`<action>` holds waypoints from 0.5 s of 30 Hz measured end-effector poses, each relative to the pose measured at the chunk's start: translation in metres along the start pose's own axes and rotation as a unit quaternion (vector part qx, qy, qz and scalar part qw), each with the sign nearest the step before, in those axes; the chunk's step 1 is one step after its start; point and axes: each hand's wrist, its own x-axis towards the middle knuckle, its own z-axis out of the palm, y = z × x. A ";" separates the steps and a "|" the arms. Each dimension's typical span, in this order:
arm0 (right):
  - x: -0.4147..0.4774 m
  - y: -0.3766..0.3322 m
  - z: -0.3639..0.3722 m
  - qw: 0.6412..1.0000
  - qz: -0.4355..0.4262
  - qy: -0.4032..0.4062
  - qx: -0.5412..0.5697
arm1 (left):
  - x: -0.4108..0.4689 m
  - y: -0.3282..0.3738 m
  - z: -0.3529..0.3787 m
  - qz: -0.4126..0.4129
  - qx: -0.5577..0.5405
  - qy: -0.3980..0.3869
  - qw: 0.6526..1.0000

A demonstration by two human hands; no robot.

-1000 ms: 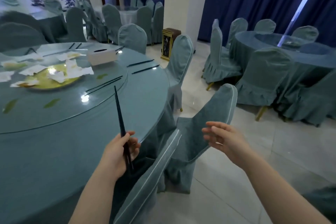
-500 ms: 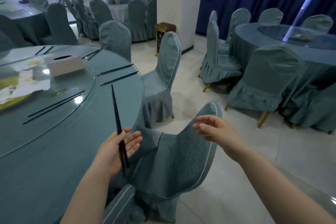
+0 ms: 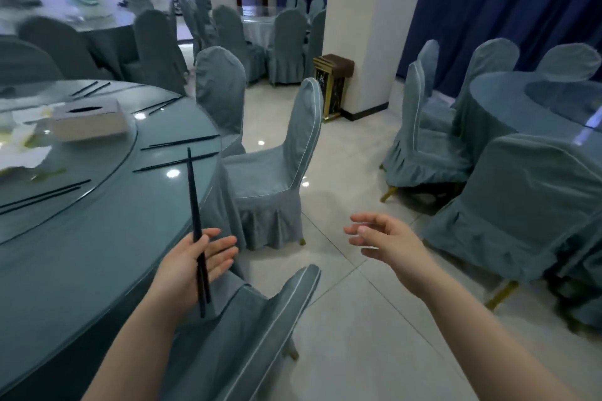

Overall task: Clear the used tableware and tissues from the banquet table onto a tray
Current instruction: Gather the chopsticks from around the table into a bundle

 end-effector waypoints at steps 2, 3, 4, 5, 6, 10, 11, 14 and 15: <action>0.037 0.002 -0.015 1.000 0.004 -0.029 -0.005 | 0.026 -0.001 0.026 0.008 0.009 0.010 1.000; 0.056 0.003 -0.022 0.999 0.005 -0.037 -0.008 | 0.042 -0.001 0.039 0.013 0.016 0.007 1.000; 0.075 0.003 -0.029 0.999 0.010 -0.036 -0.012 | 0.056 0.000 0.053 0.012 0.027 0.003 1.000; 0.094 0.003 -0.036 0.999 0.015 -0.031 -0.017 | 0.070 0.003 0.066 0.009 0.038 0.000 0.999; 0.114 0.002 -0.043 0.999 0.017 -0.028 -0.021 | 0.084 0.005 0.079 0.010 0.045 -0.001 0.999; 0.188 -0.001 -0.064 0.998 0.011 -0.045 -0.042 | 0.132 0.016 0.119 0.023 0.036 0.016 0.999; 0.207 -0.001 -0.066 0.997 0.010 -0.052 -0.048 | 0.141 0.018 0.127 0.024 0.029 0.025 0.999; 0.261 -0.002 -0.064 0.995 0.013 -0.077 -0.060 | 0.164 0.021 0.140 0.021 0.000 0.061 0.998; 0.279 -0.003 -0.062 0.993 0.007 -0.091 -0.069 | 0.171 0.021 0.142 0.024 -0.013 0.073 0.997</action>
